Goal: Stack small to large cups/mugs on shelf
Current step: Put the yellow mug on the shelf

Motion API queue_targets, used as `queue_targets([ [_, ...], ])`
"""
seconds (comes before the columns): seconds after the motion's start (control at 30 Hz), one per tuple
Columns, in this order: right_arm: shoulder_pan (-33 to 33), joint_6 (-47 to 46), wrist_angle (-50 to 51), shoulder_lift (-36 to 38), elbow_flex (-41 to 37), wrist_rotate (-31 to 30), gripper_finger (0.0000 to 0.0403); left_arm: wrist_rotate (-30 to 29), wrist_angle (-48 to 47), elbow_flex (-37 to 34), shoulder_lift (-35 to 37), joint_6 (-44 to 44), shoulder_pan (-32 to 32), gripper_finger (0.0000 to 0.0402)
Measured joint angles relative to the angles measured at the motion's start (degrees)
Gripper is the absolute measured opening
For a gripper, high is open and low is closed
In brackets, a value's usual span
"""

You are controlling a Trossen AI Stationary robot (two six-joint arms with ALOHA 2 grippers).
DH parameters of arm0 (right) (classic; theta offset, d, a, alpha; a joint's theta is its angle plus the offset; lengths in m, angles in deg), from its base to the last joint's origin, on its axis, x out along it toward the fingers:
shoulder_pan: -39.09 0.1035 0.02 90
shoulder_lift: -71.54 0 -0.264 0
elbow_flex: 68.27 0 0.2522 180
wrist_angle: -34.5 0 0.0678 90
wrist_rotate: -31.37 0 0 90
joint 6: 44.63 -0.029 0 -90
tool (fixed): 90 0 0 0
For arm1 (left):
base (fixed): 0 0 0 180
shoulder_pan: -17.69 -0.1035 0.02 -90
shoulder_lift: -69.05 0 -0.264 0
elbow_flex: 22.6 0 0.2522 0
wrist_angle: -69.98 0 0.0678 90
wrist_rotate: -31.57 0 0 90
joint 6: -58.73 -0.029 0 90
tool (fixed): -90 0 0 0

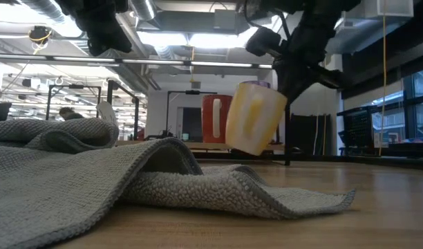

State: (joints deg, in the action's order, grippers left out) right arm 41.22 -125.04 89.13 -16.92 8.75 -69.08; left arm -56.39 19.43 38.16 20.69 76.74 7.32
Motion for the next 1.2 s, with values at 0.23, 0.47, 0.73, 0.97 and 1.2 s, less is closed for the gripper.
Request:
queue_targets([
  [0.23,-0.7,3.2,-0.5,-2.7,0.0,3.4,0.0033,0.0,0.4,0.0,0.0,1.1,0.0,0.0049],
  [0.47,-0.8,4.4,-4.2,-3.9,0.0,4.1,0.0032,-0.1,0.5,0.0,0.0,1.4,0.0,0.0049],
  [0.73,-1.8,9.0,-5.2,-3.8,2.8,3.5,0.0037,-0.1,1.2,0.0,0.0,1.4,0.0,0.0049],
  [0.97,-1.9,10.2,-5.3,-4.4,2.9,3.4,0.0038,-0.1,1.5,0.0,0.0,1.4,0.0,0.0049],
  [1.2,-1.9,10.2,-7.7,-7.3,2.9,4.0,0.0038,-0.1,1.5,0.0,0.0,1.5,0.0,0.0049],
])
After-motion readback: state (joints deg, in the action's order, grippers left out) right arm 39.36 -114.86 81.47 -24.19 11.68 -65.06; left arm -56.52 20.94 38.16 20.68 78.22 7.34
